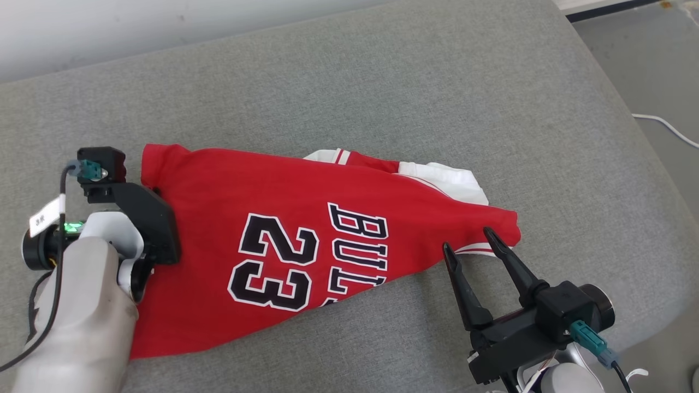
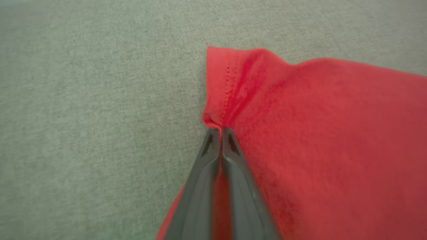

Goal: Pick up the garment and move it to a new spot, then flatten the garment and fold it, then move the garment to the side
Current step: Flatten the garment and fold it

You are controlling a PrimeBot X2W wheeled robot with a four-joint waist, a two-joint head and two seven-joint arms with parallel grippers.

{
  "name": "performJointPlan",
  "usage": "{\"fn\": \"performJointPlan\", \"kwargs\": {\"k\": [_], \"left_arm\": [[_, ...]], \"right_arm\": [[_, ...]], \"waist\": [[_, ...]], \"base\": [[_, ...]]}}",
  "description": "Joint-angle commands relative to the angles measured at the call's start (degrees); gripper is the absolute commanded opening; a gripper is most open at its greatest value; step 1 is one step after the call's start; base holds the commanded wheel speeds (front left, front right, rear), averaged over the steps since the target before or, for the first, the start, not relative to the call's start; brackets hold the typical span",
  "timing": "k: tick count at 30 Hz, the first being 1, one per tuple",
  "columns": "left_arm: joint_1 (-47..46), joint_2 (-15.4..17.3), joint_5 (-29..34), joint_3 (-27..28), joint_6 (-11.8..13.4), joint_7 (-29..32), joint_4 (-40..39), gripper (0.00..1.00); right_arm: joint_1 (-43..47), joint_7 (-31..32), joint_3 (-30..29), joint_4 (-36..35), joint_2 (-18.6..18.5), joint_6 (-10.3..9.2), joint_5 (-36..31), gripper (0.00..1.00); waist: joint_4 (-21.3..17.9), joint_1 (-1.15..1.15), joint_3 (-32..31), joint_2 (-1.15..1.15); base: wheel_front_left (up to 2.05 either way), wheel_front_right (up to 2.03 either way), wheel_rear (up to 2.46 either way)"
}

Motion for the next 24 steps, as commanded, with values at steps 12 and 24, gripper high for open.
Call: {"fn": "performJointPlan", "kwargs": {"k": [12,24], "left_arm": [[3.1,-4.6,-6.0,3.1,-2.2,-13.0,-5.4,0.00],[29.1,-6.1,-10.2,1.2,-2.1,-8.6,-36.2,0.00]], "right_arm": [[2.4,0.9,-2.1,-0.2,-0.9,-0.15,-0.2,1.00],[5.9,1.8,-3.9,-0.8,0.0,-0.15,-0.1,1.00]], "waist": [[6.0,0.00,-4.3,0.00],[12.5,0.00,-9.4,0.00]], "base": [[0.00,0.00,0.00],[0.00,0.00,0.00]]}}
